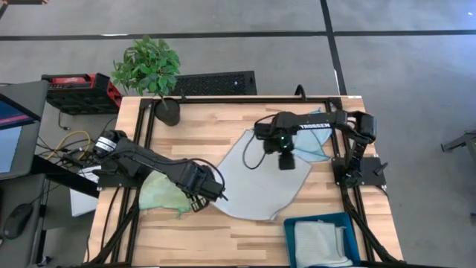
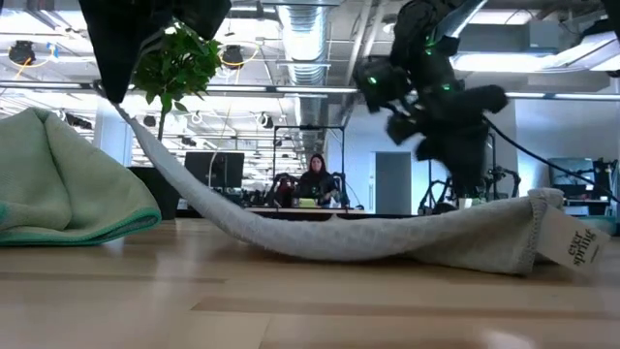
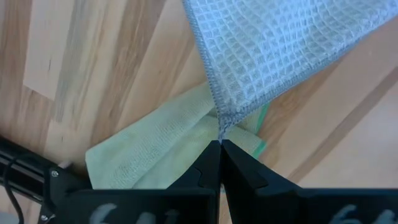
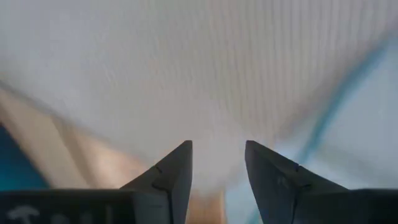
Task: Fold microfiber towels
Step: Fold the gray microfiber cloth
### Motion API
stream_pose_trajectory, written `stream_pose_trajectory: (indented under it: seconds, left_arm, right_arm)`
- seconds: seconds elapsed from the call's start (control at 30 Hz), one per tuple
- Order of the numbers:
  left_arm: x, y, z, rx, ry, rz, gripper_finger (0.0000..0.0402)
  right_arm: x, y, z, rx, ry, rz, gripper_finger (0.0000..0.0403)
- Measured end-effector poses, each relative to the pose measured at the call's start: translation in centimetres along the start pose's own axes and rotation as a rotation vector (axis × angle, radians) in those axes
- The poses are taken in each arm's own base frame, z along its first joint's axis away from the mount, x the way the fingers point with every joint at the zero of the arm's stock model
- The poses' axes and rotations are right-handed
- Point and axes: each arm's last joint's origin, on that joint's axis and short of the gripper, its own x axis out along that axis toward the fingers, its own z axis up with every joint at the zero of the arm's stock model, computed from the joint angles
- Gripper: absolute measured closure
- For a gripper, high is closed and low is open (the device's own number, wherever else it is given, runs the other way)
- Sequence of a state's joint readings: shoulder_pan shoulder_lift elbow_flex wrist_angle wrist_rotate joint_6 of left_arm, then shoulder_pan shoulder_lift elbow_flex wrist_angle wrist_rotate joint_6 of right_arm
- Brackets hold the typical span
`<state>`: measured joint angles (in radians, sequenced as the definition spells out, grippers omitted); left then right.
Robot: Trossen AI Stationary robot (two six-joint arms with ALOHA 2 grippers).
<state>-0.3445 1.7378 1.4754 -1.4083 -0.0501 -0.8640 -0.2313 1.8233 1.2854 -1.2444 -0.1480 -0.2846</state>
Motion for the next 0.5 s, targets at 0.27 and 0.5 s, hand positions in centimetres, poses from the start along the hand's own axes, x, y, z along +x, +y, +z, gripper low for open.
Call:
stream_pose_trajectory:
  seconds: [0.27, 0.5]
  left_arm:
    - [0.0, 0.1, 0.2, -0.004, 0.004, -0.006, 0.0402]
    - [0.0, 0.0, 0.2, -0.006, 0.009, -0.022, 0.0401]
  right_arm:
    - [0.9, 0.7, 4.0, -0.122, -0.274, -0.076, 0.0233]
    - [2.6, -0.6, 5.2, -0.101, -0.279, -0.083, 0.0235]
